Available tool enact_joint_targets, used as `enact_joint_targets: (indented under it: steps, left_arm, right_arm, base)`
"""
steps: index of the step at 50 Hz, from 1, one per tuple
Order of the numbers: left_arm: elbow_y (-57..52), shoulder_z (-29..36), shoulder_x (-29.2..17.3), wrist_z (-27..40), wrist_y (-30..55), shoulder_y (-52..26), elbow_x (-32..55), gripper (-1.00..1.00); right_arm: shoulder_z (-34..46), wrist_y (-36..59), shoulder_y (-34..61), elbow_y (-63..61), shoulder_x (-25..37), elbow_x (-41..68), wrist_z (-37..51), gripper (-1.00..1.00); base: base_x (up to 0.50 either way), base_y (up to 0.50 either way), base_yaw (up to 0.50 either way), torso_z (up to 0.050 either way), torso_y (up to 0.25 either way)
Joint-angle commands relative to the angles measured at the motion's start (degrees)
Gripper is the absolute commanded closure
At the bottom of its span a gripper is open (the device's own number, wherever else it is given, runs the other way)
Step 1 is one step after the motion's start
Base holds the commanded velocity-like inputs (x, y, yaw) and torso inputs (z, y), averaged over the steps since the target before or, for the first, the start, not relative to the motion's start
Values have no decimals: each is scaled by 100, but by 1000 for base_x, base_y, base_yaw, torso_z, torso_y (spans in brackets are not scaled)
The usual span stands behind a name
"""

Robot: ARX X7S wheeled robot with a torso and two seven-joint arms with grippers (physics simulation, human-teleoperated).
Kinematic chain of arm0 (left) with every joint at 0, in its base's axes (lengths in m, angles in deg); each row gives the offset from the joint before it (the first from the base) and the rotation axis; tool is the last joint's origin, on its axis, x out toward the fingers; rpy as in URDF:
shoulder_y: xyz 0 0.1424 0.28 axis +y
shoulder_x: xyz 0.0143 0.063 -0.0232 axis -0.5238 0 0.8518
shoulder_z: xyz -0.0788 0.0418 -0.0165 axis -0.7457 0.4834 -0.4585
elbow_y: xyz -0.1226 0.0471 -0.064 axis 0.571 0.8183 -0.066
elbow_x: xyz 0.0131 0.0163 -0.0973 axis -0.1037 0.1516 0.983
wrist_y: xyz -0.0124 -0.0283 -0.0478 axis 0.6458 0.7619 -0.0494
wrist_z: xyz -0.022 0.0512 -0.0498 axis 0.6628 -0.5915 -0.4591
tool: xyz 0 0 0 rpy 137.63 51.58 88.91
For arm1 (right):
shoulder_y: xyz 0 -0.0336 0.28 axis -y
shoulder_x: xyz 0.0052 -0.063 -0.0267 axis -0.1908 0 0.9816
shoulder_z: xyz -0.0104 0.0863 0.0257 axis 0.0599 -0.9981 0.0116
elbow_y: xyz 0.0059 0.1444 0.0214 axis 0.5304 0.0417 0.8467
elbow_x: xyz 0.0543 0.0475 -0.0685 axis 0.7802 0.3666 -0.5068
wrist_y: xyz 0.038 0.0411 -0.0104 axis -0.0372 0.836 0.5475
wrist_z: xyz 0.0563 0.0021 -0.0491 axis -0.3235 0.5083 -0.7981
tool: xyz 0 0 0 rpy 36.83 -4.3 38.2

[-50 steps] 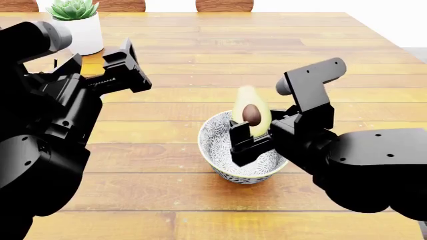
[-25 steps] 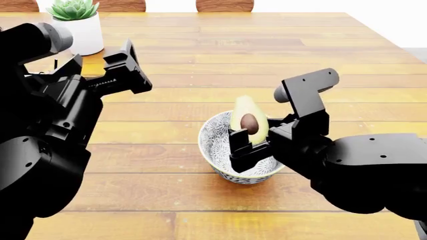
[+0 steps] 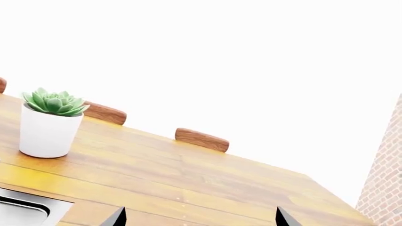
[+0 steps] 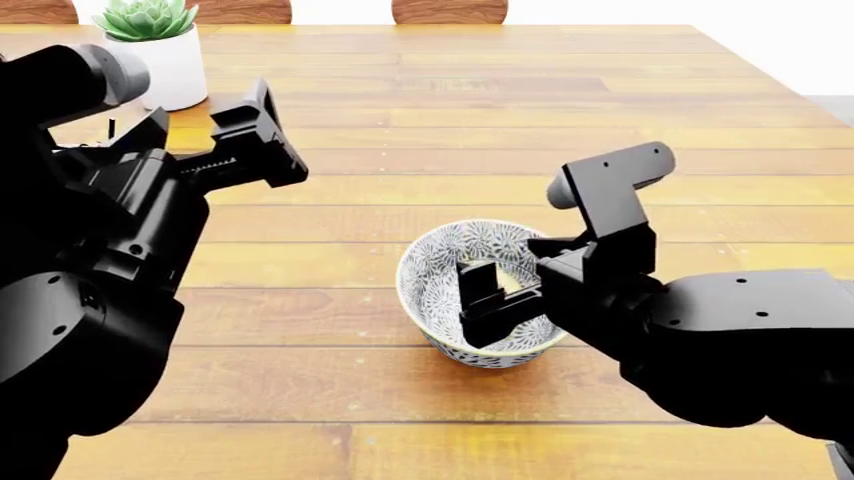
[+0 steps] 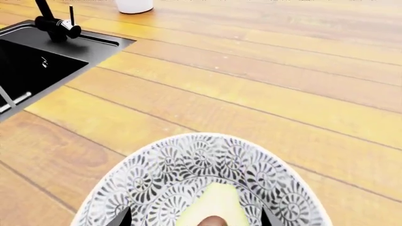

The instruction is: Pick the eggplants and oranges from the sink and place them in one bowl. Place the avocado in the other bowl. Then turn off the sink faucet.

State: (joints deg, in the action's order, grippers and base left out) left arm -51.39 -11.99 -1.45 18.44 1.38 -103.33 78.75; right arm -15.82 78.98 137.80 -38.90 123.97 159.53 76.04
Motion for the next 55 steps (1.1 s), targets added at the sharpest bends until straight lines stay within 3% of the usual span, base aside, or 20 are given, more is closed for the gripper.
enact_joint_targets:
  steps: [1,15,30,41,55]
  left_arm:
    - [-23,12,-10,5,-14,13,4,-100]
    - [-26,48,-9,10,-21,20,-6,-100]
    - [-3,109,-5,-38,-21,13,-17,-100]
    - [-61,92,-12,-39,-83,68,-54,-100]
    - [-206,31,-106,-227,-237,316,-187,-100]
  right_arm:
    - [-1,-29,-1,-38,2,-8,-13,-100]
    - [-309,-227,98,-589,220,151,229,-100]
    - [-994,-755,3,-2009,665,-766,693,-100]
    - [-1008,-769,-98,-2553,747,-922,1001,-100]
    - [-1087,-1036,-747,-3059,793,-1530,743,-100]
  base:
    - [0,0,0,0,0]
    - [0,0,0,0,0]
    - [0,0,0,0,0]
    - [-500,0,0,0,0]
    - [-500,122,0,0,0]
